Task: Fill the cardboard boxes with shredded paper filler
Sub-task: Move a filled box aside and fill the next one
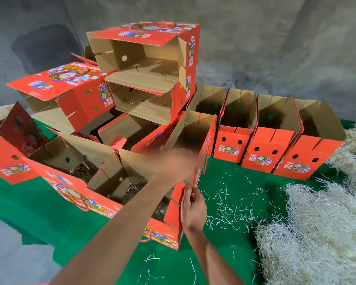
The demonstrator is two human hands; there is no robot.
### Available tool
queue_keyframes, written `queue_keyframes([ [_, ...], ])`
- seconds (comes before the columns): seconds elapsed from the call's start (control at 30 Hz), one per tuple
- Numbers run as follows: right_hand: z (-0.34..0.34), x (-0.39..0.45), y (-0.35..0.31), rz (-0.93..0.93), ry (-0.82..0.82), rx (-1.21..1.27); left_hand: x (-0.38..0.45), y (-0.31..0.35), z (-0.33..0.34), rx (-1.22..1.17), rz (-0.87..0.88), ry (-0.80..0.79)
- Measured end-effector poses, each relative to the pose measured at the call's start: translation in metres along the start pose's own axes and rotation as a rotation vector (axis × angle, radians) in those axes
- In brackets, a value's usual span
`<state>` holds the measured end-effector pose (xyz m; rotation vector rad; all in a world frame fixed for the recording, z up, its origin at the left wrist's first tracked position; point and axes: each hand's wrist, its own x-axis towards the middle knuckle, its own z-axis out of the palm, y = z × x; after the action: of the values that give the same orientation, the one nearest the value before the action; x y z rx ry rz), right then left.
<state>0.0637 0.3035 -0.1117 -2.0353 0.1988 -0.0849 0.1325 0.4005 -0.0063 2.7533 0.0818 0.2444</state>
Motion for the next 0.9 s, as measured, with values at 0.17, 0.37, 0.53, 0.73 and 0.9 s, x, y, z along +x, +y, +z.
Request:
queue_keyframes([
  [0.17,-0.003,0.002,-0.002,0.019,-0.024,-0.013,-0.002,-0.012,-0.007,0.017,-0.001,0.116],
  [0.37,-0.005,0.002,-0.004,-0.004,-0.034,-0.023,0.005,-0.055,-0.041,0.306,-0.247,0.257],
  [0.53,-0.002,-0.001,0.000,-0.014,-0.023,-0.007,0.003,-0.086,-0.061,0.406,-0.605,-0.018],
  [0.73,-0.001,0.000,0.002,-0.031,-0.016,-0.013,0.002,-0.095,-0.064,0.475,-0.643,-0.174],
  [0.9,-0.002,-0.003,0.002,-0.037,-0.053,0.004,-0.003,-0.094,-0.066,0.514,-0.585,-0.211],
])
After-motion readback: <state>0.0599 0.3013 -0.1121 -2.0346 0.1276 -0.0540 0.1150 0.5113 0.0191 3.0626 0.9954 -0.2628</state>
